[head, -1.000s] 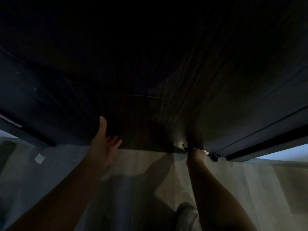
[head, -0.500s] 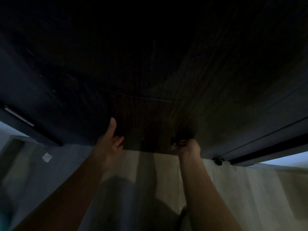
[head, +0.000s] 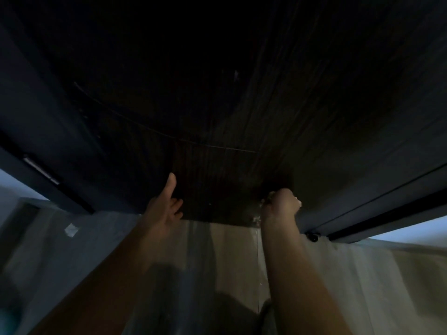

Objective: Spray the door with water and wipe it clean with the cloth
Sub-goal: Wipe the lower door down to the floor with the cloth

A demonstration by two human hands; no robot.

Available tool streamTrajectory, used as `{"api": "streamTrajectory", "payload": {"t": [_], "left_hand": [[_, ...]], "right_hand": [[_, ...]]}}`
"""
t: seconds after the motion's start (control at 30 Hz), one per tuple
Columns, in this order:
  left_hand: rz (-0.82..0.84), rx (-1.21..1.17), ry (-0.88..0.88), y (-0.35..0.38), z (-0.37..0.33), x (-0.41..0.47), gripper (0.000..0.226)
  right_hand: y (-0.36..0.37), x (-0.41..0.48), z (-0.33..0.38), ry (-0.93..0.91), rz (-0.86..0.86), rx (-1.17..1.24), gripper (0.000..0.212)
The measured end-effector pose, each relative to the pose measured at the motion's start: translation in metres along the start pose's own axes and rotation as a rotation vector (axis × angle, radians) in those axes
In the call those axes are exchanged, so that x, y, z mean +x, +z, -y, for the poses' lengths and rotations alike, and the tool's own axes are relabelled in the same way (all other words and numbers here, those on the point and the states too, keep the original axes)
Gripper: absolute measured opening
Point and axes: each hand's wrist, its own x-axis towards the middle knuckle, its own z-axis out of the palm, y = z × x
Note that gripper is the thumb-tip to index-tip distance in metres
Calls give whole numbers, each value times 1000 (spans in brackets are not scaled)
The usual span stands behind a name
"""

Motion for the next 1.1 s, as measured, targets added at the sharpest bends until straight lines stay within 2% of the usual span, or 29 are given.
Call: {"api": "streamTrajectory", "payload": {"t": [0.03,0.13,0.17,0.23,0.27,0.3,0.37,0.4,0.47,0.5,0.53,0.57,0.63,0.73,0.8,0.9,0.97,1.03,1.1], "left_hand": [[-2,1,0,0,0,2,106],[0,-16,0,2,0,2,103],[-6,-25,4,4,0,1,103],[-30,-48,3,7,-1,-3,107],[-39,-60,-5,8,-2,-6,106],[-48,-65,-12,9,-4,-9,102],[-52,-52,-17,11,-11,-17,88],[-45,-37,-15,13,-16,-22,81],[-17,-16,-10,20,-29,-33,71],[13,-11,-8,24,-37,-39,69],[45,-5,-6,27,-46,-47,69],[72,3,0,30,-55,-55,69],[79,14,29,28,-73,-73,68],[113,93,48,15,-88,-106,71],[230,192,19,15,-84,-132,67],[368,248,76,31,-68,-166,28],[387,323,248,41,-60,-177,29],[382,424,402,48,-54,-179,36],[385,503,461,54,-47,-179,43]], "right_hand": [[5,-13,-4,57,62,59,21],[1,-43,2,170,364,35,18],[-4,-43,15,185,419,-61,18],[-13,-41,48,312,401,25,29],[-21,-43,65,192,336,-47,31],[-24,-45,79,201,270,1,26],[-29,-60,86,209,314,106,17],[-26,-69,78,122,321,78,18],[-2,-99,53,-58,451,-153,17],[14,-109,40,8,444,-109,15],[31,-119,30,149,487,-13,19],[45,-123,27,209,522,35,27],[48,-134,29,250,535,-51,35],[17,-152,33,282,636,-107,32],[-8,-156,28,173,706,-179,36],[-24,-163,18,-182,782,-487,27],[-39,-168,17,-378,804,-668,24],[-56,-168,21,-546,786,-732,26],[-67,-169,24,-678,770,-795,27]]}}
